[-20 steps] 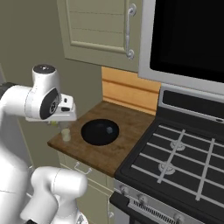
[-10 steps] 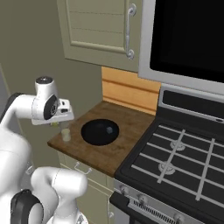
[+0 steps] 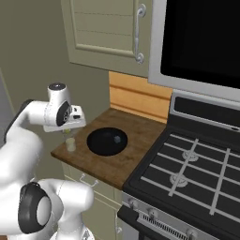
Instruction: Grab a lemon wedge from the fridge and one ice cube from the ice bowl, and put them in the glass of lemonade.
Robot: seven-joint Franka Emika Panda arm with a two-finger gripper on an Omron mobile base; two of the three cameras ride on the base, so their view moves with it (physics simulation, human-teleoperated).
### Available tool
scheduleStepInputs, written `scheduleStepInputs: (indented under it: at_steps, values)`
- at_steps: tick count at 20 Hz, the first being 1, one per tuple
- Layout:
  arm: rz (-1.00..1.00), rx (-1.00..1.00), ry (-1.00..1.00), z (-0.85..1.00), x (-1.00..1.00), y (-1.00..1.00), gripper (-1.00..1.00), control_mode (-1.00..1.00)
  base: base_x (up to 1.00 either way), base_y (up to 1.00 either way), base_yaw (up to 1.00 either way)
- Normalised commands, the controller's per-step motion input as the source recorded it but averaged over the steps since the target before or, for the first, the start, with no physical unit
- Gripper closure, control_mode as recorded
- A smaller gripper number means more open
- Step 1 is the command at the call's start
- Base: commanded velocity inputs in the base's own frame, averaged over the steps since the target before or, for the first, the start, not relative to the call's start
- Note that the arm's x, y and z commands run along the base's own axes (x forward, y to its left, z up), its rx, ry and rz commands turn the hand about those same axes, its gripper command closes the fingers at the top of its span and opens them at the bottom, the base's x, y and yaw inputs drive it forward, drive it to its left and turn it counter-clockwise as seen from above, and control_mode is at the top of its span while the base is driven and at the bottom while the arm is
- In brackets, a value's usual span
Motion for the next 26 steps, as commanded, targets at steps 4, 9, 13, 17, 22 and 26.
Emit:
scheduleStepInputs:
  at_steps: [4, 9, 13, 17, 22, 26]
  values:
    - [0.00, 0.00, 0.00, -0.08, 0.18, 0.00, 1.00, -1.00, 0.00, 0.00, 0.00]
    - [0.00, 0.00, 0.00, 0.00, 0.33, 0.00, 1.00, -1.00, 0.00, 0.00, 0.00]
    - [0.00, -0.01, 0.00, 0.00, 0.54, 0.05, 1.00, -1.00, 0.00, 0.00, 0.00]
    - [0.00, 0.00, 0.00, -0.15, 0.25, 0.42, 1.00, -1.00, 0.00, 0.00, 0.00]
    - [0.00, -0.01, 0.00, -0.09, 0.19, 0.41, 1.00, -1.00, 0.00, 0.00, 0.00]
    - [0.00, 0.00, -0.01, -0.20, 0.09, 0.06, 1.00, -1.00, 0.00, 0.00, 0.00]
